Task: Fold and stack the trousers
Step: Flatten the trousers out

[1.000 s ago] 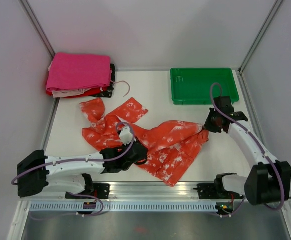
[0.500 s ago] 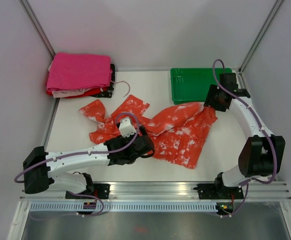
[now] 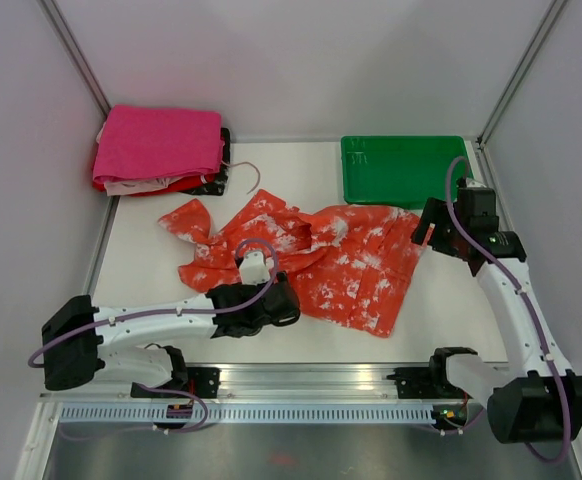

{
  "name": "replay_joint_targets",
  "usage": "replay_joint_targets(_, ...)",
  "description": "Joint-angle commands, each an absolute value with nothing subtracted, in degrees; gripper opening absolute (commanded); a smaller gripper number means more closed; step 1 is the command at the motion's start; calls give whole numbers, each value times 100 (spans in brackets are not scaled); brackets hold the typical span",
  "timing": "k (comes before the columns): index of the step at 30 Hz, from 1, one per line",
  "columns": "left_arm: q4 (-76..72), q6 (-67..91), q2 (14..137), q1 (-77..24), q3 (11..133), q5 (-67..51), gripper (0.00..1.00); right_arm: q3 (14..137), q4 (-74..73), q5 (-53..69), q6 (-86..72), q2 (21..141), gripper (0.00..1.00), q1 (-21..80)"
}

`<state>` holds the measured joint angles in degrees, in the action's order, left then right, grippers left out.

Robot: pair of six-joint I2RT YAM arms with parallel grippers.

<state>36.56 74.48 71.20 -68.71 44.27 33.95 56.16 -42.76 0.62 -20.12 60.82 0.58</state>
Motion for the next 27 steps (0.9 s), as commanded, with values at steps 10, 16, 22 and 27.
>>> replay_joint_targets(10,2980,7005,7839,-6522,4509,2918,89,6186,-1953,228,-3636,8594,75,-158)
replay_joint_targets(16,2927,6856,7954,-6399,4518,2901,89,6381,-555,167,-4866,9421,77,-176)
replay_joint_targets(22,2804,6645,7980,-6197,4474,2646,89,6723,-238,-518,-5615,10256,77,-176)
replay_joint_targets(27,2769,6452,7945,-5986,4447,2470,89,7257,-482,-1010,-5818,10985,69,-193)
